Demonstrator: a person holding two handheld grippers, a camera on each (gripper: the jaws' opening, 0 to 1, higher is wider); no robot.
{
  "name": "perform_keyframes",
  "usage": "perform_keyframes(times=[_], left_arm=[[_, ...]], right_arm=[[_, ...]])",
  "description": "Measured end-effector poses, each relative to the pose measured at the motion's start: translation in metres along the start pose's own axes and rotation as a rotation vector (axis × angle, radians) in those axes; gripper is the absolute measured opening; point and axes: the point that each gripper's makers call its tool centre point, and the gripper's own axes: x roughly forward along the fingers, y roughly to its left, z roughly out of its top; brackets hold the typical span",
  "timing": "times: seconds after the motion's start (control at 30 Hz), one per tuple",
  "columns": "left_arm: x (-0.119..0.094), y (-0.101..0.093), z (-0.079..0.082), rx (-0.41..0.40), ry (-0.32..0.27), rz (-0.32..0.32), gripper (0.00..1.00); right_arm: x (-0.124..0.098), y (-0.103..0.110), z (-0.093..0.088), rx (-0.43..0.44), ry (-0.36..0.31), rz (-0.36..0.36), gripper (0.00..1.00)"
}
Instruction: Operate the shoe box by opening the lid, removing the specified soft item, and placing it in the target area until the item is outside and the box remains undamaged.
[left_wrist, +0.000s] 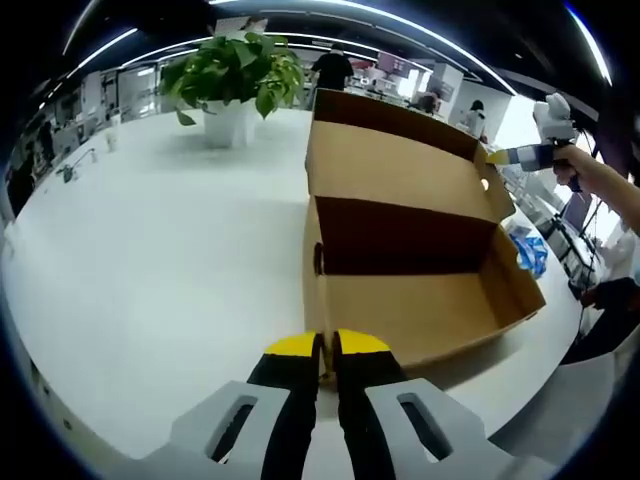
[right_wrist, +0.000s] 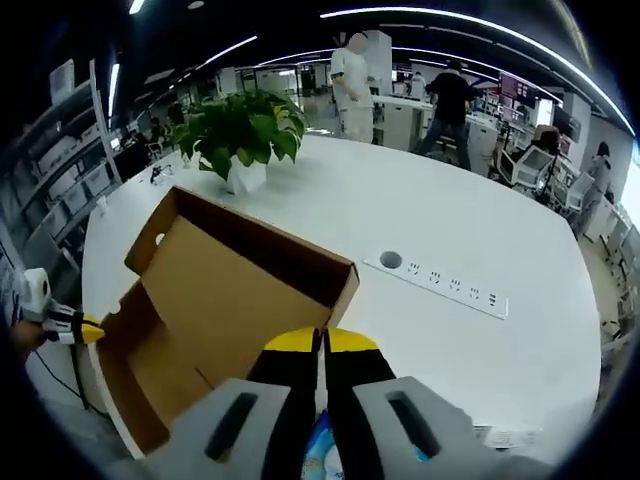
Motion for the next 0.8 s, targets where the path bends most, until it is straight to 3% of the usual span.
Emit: perform_keyframes(times=[0.8], left_arm=[[0.000, -0.001, 0.001, 0.026, -0.001, -0.013, 0.03]], right_arm=[[-0.048, 0.021, -0.001, -0.012, -0.143, 0.004, 0.00]])
